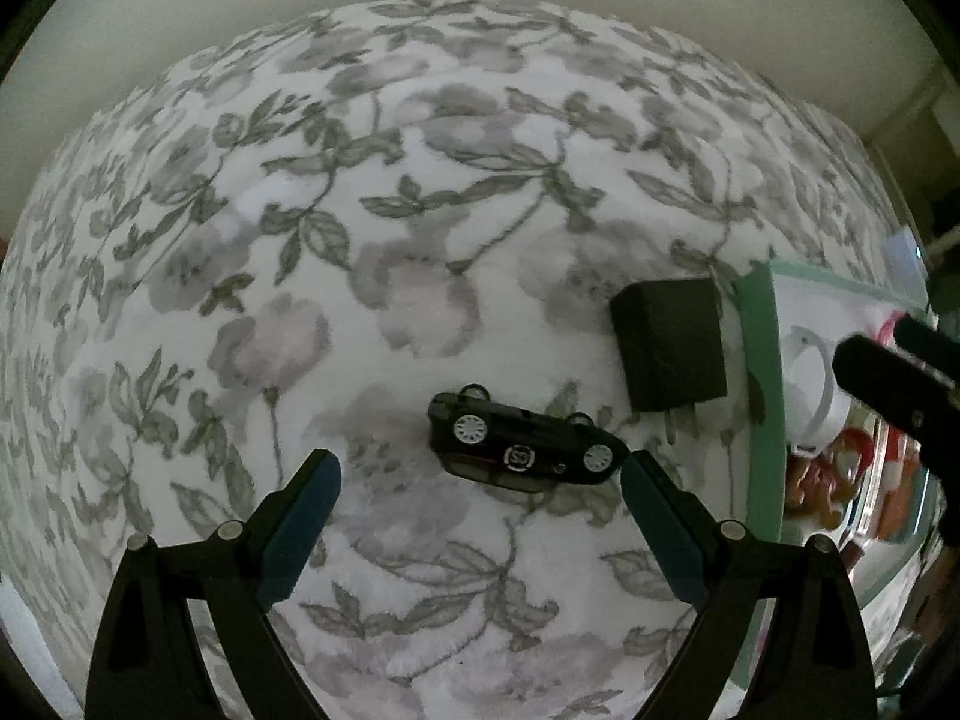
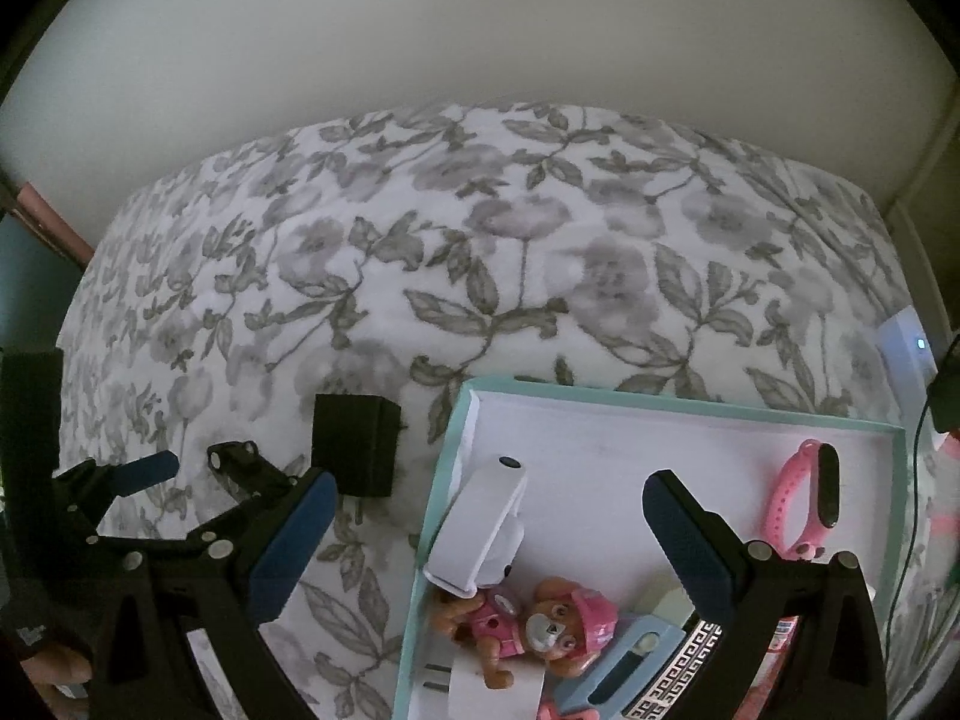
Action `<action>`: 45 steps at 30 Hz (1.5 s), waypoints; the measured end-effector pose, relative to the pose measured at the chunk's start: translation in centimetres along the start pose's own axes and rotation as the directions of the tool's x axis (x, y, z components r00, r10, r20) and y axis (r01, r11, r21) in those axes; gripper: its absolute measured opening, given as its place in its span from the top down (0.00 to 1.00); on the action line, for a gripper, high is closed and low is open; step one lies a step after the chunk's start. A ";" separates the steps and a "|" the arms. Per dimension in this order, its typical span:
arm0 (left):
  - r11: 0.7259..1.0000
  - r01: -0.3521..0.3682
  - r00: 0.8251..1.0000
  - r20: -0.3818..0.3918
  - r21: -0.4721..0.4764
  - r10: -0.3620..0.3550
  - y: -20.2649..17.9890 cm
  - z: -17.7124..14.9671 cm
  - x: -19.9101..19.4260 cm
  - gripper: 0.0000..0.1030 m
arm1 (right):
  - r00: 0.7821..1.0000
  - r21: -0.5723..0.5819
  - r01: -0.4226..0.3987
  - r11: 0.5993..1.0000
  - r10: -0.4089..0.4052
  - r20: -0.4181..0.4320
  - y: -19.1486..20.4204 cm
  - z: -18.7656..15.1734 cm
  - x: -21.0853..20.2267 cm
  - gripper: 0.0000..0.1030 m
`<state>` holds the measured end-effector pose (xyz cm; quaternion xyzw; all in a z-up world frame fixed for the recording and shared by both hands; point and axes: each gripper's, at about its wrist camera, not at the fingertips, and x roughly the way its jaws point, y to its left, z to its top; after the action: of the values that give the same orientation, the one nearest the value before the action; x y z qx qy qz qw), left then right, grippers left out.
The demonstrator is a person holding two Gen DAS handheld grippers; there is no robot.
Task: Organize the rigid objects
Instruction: 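Move the left gripper to the black toy car while the right gripper moves to the charger, then grasp the black toy car with the left gripper while the right gripper grasps the black charger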
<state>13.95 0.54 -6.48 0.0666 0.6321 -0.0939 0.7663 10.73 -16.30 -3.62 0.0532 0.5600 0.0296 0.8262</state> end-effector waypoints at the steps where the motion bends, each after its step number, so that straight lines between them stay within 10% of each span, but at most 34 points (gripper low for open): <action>1: 1.000 -0.004 1.000 0.000 0.016 0.004 -0.5 -0.1 0.0 0.08 | 1.000 0.001 0.000 1.000 0.000 0.000 -0.1 0.0 0.0 0.00; 22: 0.981 -0.090 0.995 0.054 0.173 0.081 -3.8 -0.2 1.9 0.09 | 1.000 0.007 0.017 1.000 -0.017 -0.022 0.0 0.0 0.9 0.00; 29: 0.978 -0.075 0.997 0.049 0.194 0.066 -5.0 -0.3 2.1 0.25 | 1.000 -0.002 0.019 1.000 -0.019 -0.024 0.3 0.0 1.1 0.00; 45: 0.979 -0.067 0.996 0.051 -0.191 0.078 3.8 0.9 0.0 0.25 | 0.999 -0.086 -0.011 0.996 0.014 0.036 4.0 0.1 1.1 0.00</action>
<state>15.69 3.99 -6.35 0.0138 0.6127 -0.0076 0.7901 11.25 -12.23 -4.11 0.0216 0.5427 0.0578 0.8377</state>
